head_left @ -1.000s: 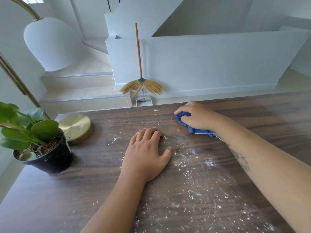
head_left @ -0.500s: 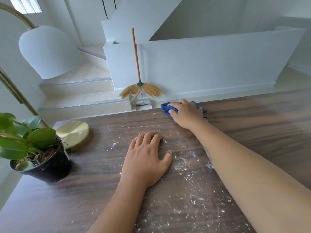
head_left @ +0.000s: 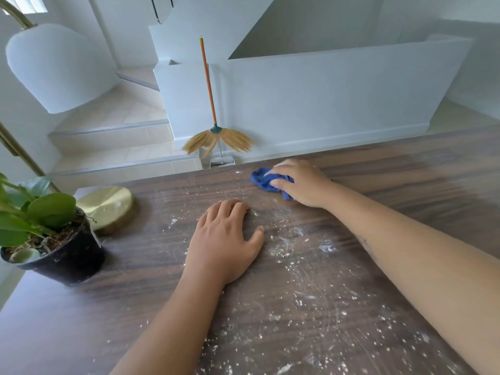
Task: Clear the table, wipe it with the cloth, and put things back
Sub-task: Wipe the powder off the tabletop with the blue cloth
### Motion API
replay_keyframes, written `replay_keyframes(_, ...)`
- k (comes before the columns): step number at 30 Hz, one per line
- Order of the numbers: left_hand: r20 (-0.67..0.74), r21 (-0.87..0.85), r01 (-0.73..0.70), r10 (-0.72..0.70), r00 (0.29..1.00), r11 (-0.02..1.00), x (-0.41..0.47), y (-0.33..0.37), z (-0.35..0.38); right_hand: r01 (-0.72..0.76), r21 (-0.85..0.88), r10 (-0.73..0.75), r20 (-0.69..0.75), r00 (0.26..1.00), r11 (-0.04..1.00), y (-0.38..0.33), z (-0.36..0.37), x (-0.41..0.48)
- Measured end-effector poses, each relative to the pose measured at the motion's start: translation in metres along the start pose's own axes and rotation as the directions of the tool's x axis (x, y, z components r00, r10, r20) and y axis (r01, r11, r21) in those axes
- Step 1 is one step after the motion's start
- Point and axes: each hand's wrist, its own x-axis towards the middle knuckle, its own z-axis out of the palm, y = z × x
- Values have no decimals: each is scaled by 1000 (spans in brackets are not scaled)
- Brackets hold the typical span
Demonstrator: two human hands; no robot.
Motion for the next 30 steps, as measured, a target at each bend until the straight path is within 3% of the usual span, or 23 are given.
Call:
replay_keyframes(7, 35, 9, 15, -15, 999, 1000, -2, 1, -2, -11, 42, 11, 2, 1000, 999, 8, -29, -135)
replay_keyframes(17, 81, 96, -43, 36, 996, 994, -22, 32, -23, -108, 0, 108, -77, 991, 994, -18, -34, -223)
replay_keyframes(21, 127, -27, 34, -30, 991, 999, -53, 49, -28, -141, -15, 139, -84, 987, 990, -24, -37, -256)
replay_keyframes(24, 110, 5, -1, 1, 994, 1000, -77, 47, -34, -167, -20, 164, -94, 982, 986, -28, -40, -279)
replay_keyframes(27, 118, 30, 55, -58, 991, 998, -92, 32, -45, -207, -23, 204, -93, 974, 978, -35, -42, -306)
replay_keyframes(30, 107, 96, 78, -89, 990, 992, -105, 9, -54, -220, -140, 188, -211, 959, 965, -51, -36, -345)
